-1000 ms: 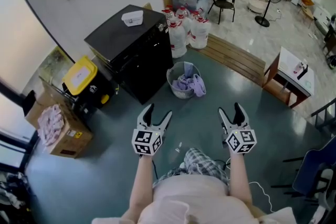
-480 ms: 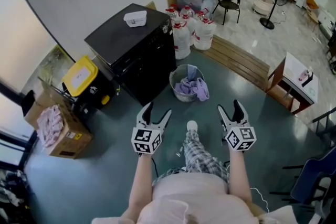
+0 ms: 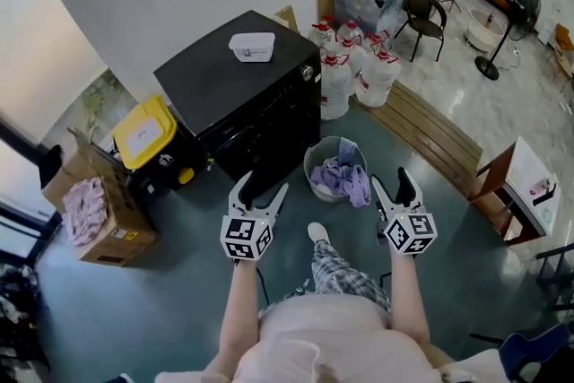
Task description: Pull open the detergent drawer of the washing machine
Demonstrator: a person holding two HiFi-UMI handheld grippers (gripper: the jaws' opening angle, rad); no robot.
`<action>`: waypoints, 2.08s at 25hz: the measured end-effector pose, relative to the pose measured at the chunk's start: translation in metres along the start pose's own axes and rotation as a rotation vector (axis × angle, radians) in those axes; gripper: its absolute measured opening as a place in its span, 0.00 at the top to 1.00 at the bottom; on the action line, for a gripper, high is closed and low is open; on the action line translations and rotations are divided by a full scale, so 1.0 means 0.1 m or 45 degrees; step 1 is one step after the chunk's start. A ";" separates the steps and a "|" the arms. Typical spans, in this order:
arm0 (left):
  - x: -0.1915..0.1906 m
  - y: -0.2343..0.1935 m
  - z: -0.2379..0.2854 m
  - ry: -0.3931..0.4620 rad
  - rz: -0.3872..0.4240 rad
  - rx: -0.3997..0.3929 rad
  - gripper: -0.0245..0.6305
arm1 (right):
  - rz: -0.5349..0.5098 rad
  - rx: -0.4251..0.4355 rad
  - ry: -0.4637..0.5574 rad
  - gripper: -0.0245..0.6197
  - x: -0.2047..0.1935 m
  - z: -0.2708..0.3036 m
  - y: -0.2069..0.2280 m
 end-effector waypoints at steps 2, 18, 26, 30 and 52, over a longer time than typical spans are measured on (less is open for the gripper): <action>0.09 -0.20 0.28 0.001 -0.013 0.059 0.47 | -0.003 0.060 -0.012 0.42 0.11 0.51 0.10; 0.20 -1.44 1.04 -0.017 -0.083 0.580 0.47 | -0.067 0.629 -0.160 0.42 0.27 3.43 -0.26; 0.23 -1.85 0.94 -0.023 -0.081 0.702 0.47 | -0.057 0.783 -0.211 0.42 0.14 4.00 -0.74; 0.22 -2.04 0.89 -0.058 -0.092 0.741 0.47 | -0.100 0.876 -0.254 0.42 0.08 4.20 -1.00; 0.06 -2.88 1.46 -0.753 0.016 0.371 0.47 | -0.858 1.651 -0.710 0.42 -0.45 5.01 -2.28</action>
Point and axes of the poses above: the fingertips, and each gripper's own axes: z forward along the fingers, y to its right, x out of its top, the point moved 9 cm from there along -z, backward along the fingers, and after that the axes turned 1 degree about y, right-handed, at the moved point
